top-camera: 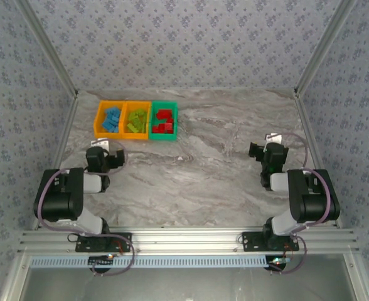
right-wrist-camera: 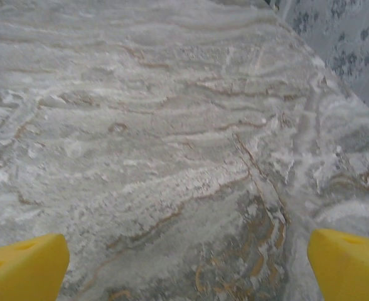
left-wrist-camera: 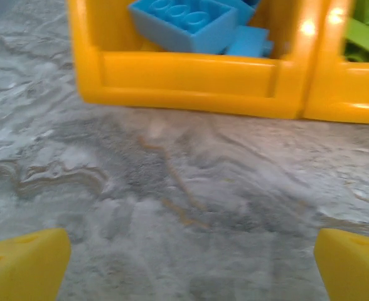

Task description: Sort the legos into containers by color

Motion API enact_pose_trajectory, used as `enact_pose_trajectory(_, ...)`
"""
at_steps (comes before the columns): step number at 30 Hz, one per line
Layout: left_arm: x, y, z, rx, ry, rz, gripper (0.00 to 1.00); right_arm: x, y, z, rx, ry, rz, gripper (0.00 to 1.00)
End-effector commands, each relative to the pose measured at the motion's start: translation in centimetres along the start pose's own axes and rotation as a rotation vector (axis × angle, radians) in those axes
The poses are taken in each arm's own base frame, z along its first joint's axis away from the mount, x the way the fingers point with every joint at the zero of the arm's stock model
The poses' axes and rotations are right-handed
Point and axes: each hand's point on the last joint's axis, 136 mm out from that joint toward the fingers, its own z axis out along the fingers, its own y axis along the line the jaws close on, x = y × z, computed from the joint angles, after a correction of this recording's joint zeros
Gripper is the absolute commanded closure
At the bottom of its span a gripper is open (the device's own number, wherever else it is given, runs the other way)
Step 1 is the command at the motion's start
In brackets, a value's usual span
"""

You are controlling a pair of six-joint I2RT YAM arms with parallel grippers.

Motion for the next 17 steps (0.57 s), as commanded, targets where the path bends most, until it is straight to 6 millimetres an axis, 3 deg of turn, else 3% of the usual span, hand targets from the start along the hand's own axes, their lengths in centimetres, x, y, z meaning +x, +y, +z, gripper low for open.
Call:
enact_pose_trajectory(1, -4.37, -0.99, 0.09, 0.069, -0.116, -0.033, 0.01, -0.97, 0.52, 0.08, -0.038, -0.036, -0.018, 0.00)
enact_pose_trajectory(17, -4.58, -1.53, 0.24, 0.053, -0.120, 0.004, 0.01, -0.87, 1.04, 0.18, -0.087, -0.023, -0.020, 0.00)
